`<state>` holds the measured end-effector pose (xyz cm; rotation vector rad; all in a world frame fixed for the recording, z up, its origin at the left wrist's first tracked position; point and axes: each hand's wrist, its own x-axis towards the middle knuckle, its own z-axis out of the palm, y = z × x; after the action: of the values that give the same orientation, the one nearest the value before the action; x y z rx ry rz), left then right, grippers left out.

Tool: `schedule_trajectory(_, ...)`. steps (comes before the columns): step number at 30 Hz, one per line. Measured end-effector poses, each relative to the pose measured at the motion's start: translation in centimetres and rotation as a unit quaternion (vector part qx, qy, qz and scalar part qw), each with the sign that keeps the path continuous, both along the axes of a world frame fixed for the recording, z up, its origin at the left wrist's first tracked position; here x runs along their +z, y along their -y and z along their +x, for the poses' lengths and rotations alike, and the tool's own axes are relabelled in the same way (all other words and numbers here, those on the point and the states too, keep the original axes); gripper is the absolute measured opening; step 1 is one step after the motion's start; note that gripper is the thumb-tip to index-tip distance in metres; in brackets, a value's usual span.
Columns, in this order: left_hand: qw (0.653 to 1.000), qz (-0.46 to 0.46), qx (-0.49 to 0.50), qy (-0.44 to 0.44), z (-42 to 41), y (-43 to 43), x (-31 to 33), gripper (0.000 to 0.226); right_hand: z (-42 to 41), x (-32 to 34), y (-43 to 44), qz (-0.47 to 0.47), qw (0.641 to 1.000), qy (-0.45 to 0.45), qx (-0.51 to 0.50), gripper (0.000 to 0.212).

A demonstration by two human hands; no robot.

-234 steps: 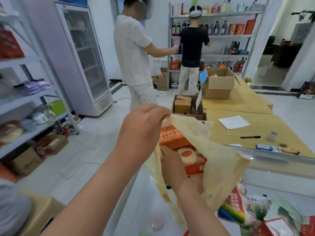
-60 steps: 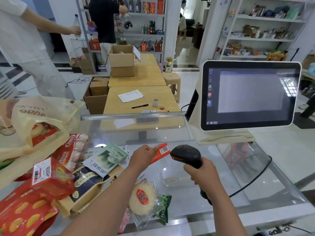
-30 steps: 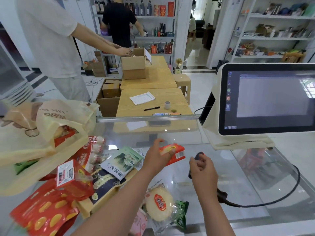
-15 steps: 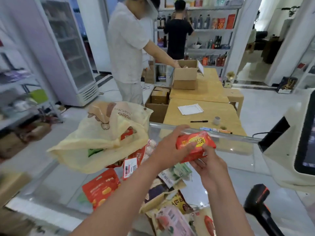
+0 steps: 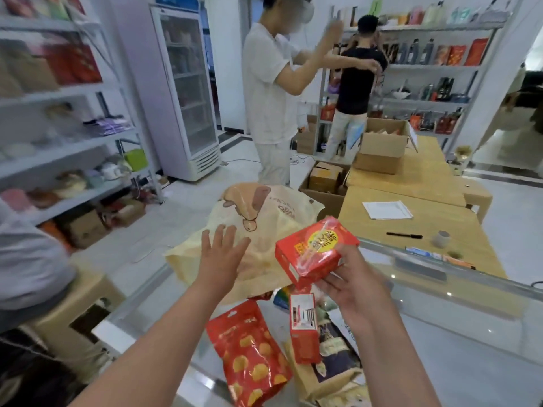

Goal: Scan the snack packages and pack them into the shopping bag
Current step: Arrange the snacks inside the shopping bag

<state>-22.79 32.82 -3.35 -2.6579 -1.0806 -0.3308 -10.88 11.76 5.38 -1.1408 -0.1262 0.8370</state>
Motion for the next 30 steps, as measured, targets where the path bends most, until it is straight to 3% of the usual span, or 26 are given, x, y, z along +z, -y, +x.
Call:
schedule_trajectory(3, 1.0, -0.003, 0.0, 0.029, -0.2, -2.7, 1.0, 0.052, -2.0, 0.5, -2.4, -0.015, 1.0, 0.0, -0.002, 0.012)
schedule_trajectory(7, 0.974, -0.08, -0.051, 0.204, 0.2, -5.3, 5.6, 0.019, -4.7, 0.4, -5.7, -0.049, 0.998, 0.017, -0.025, 0.017)
schedule_trajectory(10, 0.955, -0.07, -0.063, 0.28, 0.2, -7.7, 9.2, 0.021, -6.6, 0.0, -8.1, -0.073, 0.997, 0.016, -0.026, 0.012)
schedule_trajectory(17, 0.962, -0.041, -0.073, 0.261, -1.6, -10.2, 11.8, 0.025, -10.1, -2.2, -14.2, -0.103, 0.991, -0.08, 0.011, 0.018)
schedule_trajectory(21, 0.965, -0.047, -0.074, 0.249, -2.5, -11.0, 12.6, 0.027, -8.2, -4.0, -17.7, -0.099, 0.982, -0.149, -0.06, 0.018)
schedule_trajectory(25, 0.97, -0.037, -0.092, 0.224, -3.4, -11.1, 12.8, 0.033, -4.6, -5.2, -20.9, -0.098, 0.978, -0.136, -0.126, 0.027)
schedule_trajectory(30, 0.957, -0.032, -0.13, 0.258, -3.8, -11.6, 12.2, 0.031, -0.3, -5.0, -24.0, -0.071, 0.973, -0.105, -0.193, 0.03)
